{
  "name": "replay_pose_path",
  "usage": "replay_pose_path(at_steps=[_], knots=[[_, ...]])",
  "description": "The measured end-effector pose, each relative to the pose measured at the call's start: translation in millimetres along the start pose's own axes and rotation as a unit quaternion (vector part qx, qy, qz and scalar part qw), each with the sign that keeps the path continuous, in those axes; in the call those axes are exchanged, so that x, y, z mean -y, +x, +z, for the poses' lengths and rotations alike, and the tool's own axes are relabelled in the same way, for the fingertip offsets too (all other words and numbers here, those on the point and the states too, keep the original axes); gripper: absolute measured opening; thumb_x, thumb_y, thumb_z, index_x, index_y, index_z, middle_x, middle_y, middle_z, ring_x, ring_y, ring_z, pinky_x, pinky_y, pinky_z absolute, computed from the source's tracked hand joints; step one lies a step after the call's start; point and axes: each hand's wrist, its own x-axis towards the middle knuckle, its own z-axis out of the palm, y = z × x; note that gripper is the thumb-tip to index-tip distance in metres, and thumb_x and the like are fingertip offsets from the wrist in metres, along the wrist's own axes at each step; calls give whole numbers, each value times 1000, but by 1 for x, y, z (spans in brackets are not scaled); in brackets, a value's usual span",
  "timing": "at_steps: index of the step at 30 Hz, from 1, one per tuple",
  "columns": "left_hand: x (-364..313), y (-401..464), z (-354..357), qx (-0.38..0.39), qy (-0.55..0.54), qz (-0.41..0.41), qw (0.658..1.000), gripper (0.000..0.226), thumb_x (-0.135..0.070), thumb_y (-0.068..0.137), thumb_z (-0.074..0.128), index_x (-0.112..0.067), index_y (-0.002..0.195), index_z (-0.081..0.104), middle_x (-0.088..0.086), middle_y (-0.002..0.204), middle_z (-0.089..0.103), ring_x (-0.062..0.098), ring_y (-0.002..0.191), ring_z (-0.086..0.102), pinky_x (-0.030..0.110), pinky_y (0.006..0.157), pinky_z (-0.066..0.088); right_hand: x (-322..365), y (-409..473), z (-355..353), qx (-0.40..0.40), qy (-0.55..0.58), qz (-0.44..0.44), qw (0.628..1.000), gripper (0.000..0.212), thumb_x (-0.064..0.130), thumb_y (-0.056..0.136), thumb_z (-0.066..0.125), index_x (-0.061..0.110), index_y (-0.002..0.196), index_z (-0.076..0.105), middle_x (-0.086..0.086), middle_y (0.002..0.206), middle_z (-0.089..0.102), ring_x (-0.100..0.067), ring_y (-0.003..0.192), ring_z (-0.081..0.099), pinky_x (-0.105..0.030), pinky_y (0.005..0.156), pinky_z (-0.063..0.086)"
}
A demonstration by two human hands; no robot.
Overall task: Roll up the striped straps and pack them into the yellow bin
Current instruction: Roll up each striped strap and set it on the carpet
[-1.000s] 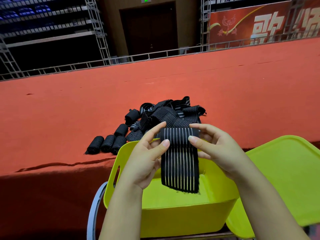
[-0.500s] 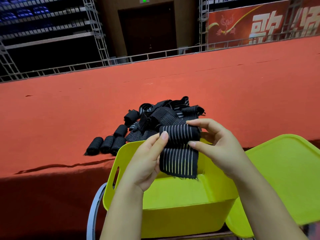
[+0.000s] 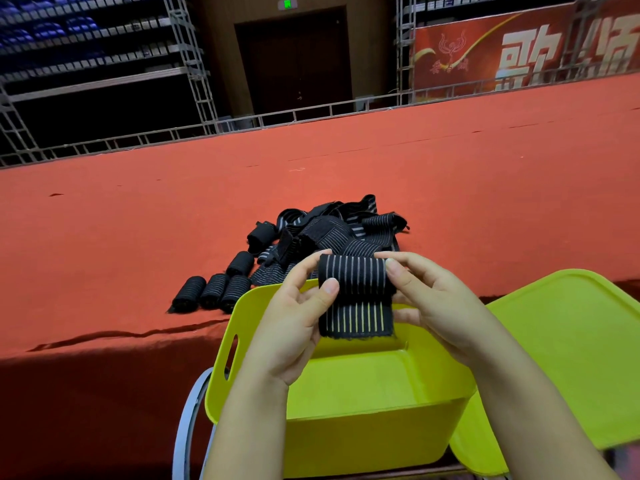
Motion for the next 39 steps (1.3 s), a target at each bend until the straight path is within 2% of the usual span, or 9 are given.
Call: replay_pose_path(at_steps=[4, 7, 10, 15, 21, 26, 34, 37, 39], knots=[[-3, -2, -2, 21, -3, -7, 1000, 55, -10, 79, 60, -25, 131, 53, 9, 94, 72, 19, 86, 69, 28, 68, 56, 2, -1, -1, -21, 17, -23, 999, 29, 19, 86, 59, 16, 115, 63, 0, 95, 66, -8, 89, 67, -25, 67, 56], [-5, -2, -2, 24, -6, -10, 1000, 57, -14, 77, 63, -27, 132, 53, 6, 100, 73, 22, 98, 69, 34, 82, 56, 2, -2, -2, -26, -7, -37, 999, 35, 24, 78, 65, 21, 114, 65, -5, 108, 66, -15, 96, 68, -31, 74, 57], [-6, -2, 0, 15, -9, -11, 1000, 57, -19, 77, 64, -26, 132, 52, 6, 107, 73, 23, 106, 67, 40, 93, 52, 4, -3, -1, -29, -9, -51, 998, 38, 24, 71, 68, 25, 109, 67, 0, 104, 67, -15, 91, 68, -33, 76, 58], [-4, -1, 0, 0, -14, 3, 1000, 59, -13, 75, 63, -8, 133, 50, 8, 102, 73, 18, 98, 69, 27, 81, 57, 5, -5, -3, -15, -18, -70, 997, 39, 2, 82, 68, 28, 111, 65, -2, 112, 65, -11, 87, 67, -24, 71, 54], [-3, 0, -2, -1, 8, 2, 1000, 56, -7, 80, 71, -9, 132, 52, 6, 113, 71, 19, 109, 64, 35, 95, 50, 8, -6, -4, 7, -4, -15, 1000, 52, 33, 71, 67, 26, 122, 59, -3, 115, 64, -11, 99, 67, -30, 75, 57], [-2, 0, -2, 4, -2, -1, 1000, 55, 1, 75, 72, -16, 124, 57, 7, 115, 71, 20, 110, 65, 29, 87, 54, 6, -7, -6, 9, -40, -15, 999, 43, 23, 68, 72, 22, 111, 64, -5, 107, 68, -13, 86, 68, -26, 70, 56], [-2, 4, 2, -27, -71, -21, 997, 58, 6, 75, 66, 1, 131, 52, 17, 124, 65, 23, 115, 63, 24, 82, 56, 3, -6, -6, -21, -46, -82, 995, 39, 18, 67, 81, 30, 102, 66, 1, 101, 69, -14, 90, 67, -28, 74, 54], [0, 7, 5, -42, -93, -24, 994, 55, -1, 69, 69, 7, 122, 57, 19, 120, 65, 21, 106, 65, 20, 78, 56, -3, -5, -1, -38, -37, -93, 994, 41, 8, 70, 81, 34, 97, 65, 6, 98, 67, -13, 87, 65, -30, 72, 54], [0, 8, 6, -47, -102, -18, 993, 49, -3, 67, 69, 8, 115, 61, 17, 109, 69, 18, 98, 68, 18, 78, 55, -10, -5, 4, -53, -29, -96, 994, 40, 14, 66, 78, 36, 95, 63, 12, 95, 65, -14, 86, 65, -33, 74, 55]])
